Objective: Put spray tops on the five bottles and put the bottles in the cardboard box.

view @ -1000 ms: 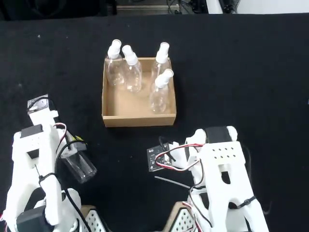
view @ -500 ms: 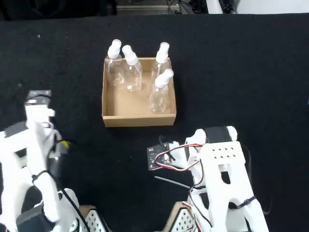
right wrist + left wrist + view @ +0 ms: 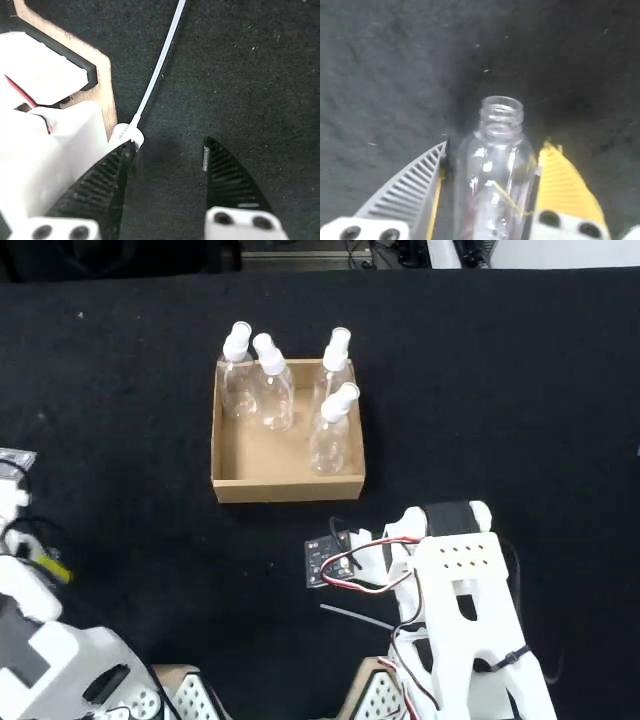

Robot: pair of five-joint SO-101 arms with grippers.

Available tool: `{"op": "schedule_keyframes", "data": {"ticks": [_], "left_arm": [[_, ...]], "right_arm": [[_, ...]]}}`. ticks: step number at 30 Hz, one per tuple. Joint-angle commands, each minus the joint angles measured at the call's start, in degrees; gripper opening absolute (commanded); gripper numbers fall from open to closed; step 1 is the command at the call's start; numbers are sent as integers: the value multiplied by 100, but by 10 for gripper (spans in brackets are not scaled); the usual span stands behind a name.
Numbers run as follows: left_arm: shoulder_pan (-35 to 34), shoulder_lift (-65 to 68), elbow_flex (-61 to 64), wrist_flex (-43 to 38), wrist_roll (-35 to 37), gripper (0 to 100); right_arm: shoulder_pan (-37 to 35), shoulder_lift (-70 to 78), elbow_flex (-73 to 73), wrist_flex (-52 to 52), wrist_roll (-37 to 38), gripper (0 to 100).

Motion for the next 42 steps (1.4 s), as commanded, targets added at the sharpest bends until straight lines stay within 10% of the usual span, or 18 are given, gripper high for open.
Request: {"op": "schedule_keyframes", "data": {"ticks": [1, 32, 42], "left_arm": [[-268, 44, -602, 88, -1231, 280], [-497, 844, -532, 79, -2277, 280], [-488, 571, -514, 88, -2277, 24]], "right_arm": [[-105, 48, -84, -70, -53, 191], [-105, 48, -31, -70, -53, 191], [-114, 48, -48, -97, -26, 191]]}}
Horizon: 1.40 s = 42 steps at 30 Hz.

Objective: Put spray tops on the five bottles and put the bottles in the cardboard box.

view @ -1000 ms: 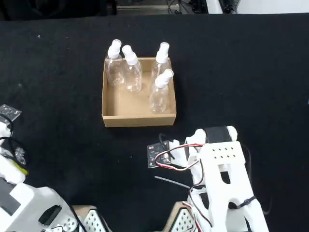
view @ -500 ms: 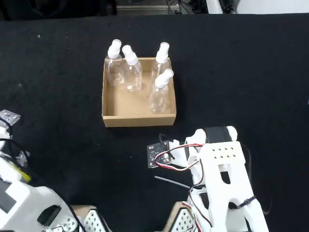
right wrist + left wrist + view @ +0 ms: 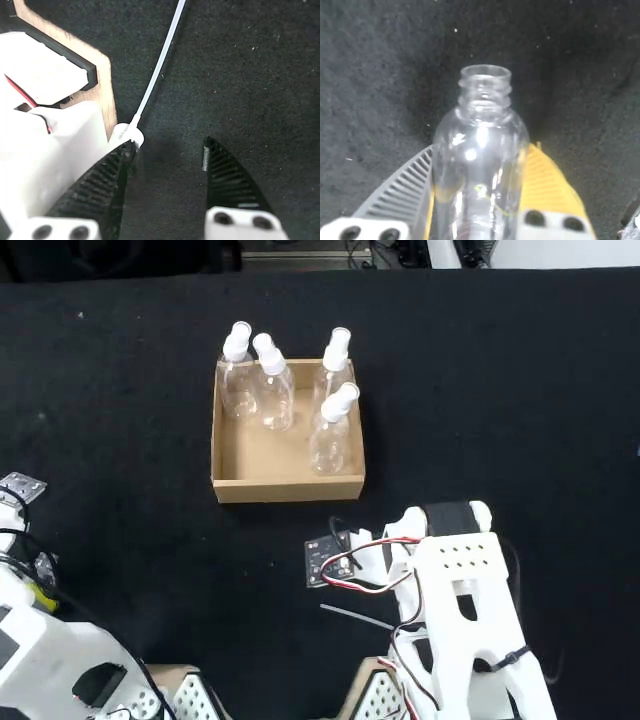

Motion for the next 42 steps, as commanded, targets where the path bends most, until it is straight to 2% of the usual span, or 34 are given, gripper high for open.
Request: {"op": "schedule_keyframes", "data": {"ticks": [1, 4, 6, 12, 14, 21, 27, 31, 35, 37, 42], "left_arm": [[22, -396, -163, -88, -325, 45], [48, -484, -163, -18, -273, 28], [154, -545, -180, 62, 88, 31], [505, -571, -215, 35, 2312, 30], [549, -571, -207, 44, 2760, 30], [514, -563, -207, 18, 2734, 30], [514, -563, -207, 18, 2734, 30], [497, -563, -180, 18, 2734, 30], [497, -563, -163, 35, 2734, 30], [497, -563, -171, 44, 2734, 30], [497, -563, -180, 62, 2734, 30]], "right_arm": [[-141, 48, -75, -97, -26, 191], [-510, 66, -31, -79, -53, 191], [-853, 84, 31, -88, -193, 191], [-2048, 84, 171, -220, -1257, 194], [-2382, 84, 382, -554, -1582, 195], [-3103, 84, 954, -1371, -2400, 197], [-3780, 92, 1077, -1714, -3138, 261], [-3719, 92, 1569, -2400, -3305, 261], [-3323, 92, 1824, -2664, -3279, 255], [-3024, 92, 1833, -2637, -3270, 208], [-2110, 66, 1807, -2646, -3262, 5]]}}
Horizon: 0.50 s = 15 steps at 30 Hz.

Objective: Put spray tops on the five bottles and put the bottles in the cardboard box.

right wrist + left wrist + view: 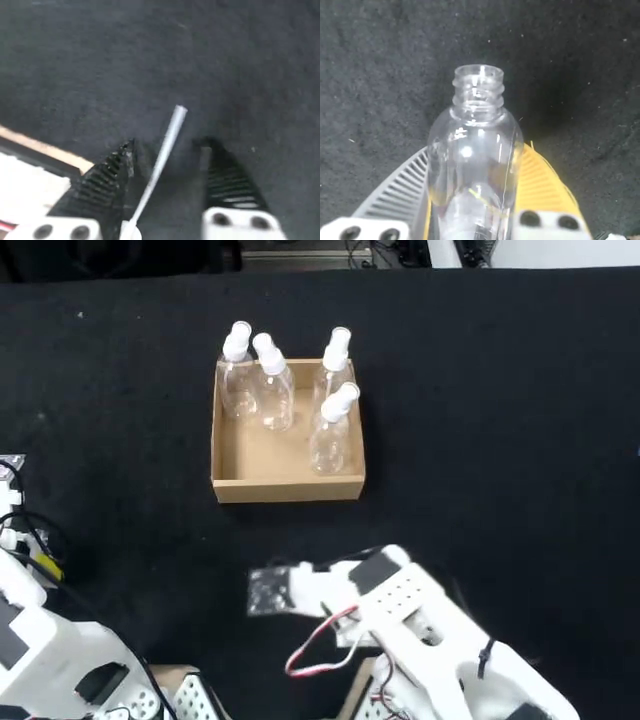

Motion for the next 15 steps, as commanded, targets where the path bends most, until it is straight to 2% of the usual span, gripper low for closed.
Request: {"op": "schedule_keyframes", "data": {"ticks": [1, 3, 8, 15], "left_arm": [[31, -343, -163, 70, 44, 30], [22, -343, -154, 79, 62, 30], [-66, -343, -171, 79, 70, 30], [-75, -343, -154, 79, 79, 30]], "right_arm": [[835, 57, -31, -53, -18, 21], [1345, 57, -31, -79, 79, 23], [2699, 48, -119, -88, 1020, 11], [5125, 84, -1077, -88, 1284, 11]]}}
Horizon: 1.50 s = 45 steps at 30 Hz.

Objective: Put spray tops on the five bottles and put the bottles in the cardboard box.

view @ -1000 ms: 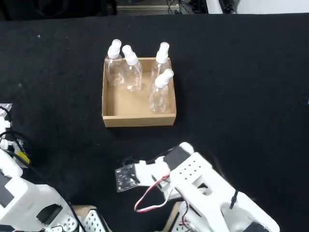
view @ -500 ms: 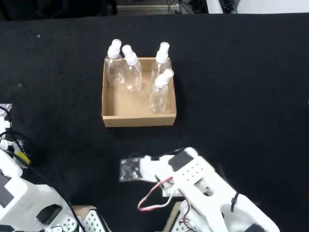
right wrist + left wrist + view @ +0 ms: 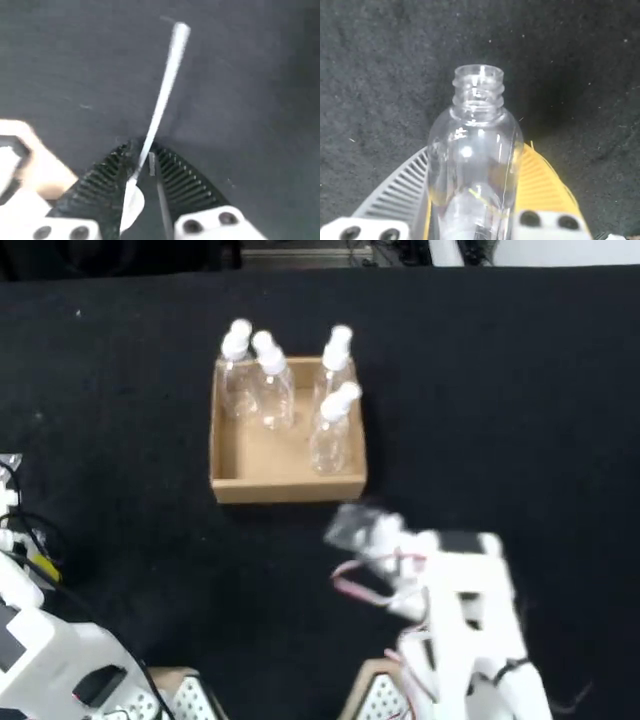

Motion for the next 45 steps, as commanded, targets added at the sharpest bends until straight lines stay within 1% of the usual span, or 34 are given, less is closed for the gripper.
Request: {"op": "schedule_keyframes", "data": {"ticks": [1, 6, 9, 11, 13, 14, 17, 19, 22, 25, 27, 28, 30, 34, 36, 39, 42, 45], "left_arm": [[-66, -343, -154, 79, 62, 30], [-22, -343, -154, 79, 62, 30], [-22, -343, -180, 79, 62, 30], [-22, -352, -198, 79, 70, 30], [-22, -360, -198, 88, 70, 30], [-13, -396, -189, 88, 70, 30], [-4, -668, -154, 378, 79, 30], [57, -958, -163, 730, 79, 30], [163, -1442, -136, 1064, 88, 30], [286, -1943, 127, 1046, 484, 30], [374, -2303, 382, 932, 738, 30], [426, -2488, 549, 826, 853, 30], [558, -2857, 901, 633, 1222, 30], [971, -3525, 1481, 510, 2092, 30], [1262, -3815, 1684, 510, 2453, 29], [1719, -4185, 1833, 536, 3059, 29], [2070, -4519, 1982, 536, 3560, 29], [2316, -4870, 2246, 510, 3930, 29]], "right_arm": [[1380, 84, -760, -185, 141, 11], [2840, 92, -927, -993, 114, 11], [3473, 92, -927, -1415, 70, 11], [3763, 92, -945, -1626, -255, 15], [3921, 92, -1042, -1697, -686, 27], [3956, 92, -1103, -1653, -888, 55], [3956, 92, -1349, -1477, -1547, 195], [3956, 92, -1578, -1354, -1943, 256], [4009, 92, -2105, -1002, -2286, 237], [4123, 92, -2352, -158, -1960, 214], [4158, 92, -2255, 492, -1574, 208], [4211, 92, -2132, 624, -1345, 205], [4457, 92, -1851, 413, -932, 205], [5073, 92, -1024, -914, -141, 208], [5204, 92, -611, -1266, 88, 208], [5266, 92, -365, -1477, 114, 205], [5547, 92, -365, -1468, 105, 204], [5987, 92, -462, -1530, 18, 204]]}}
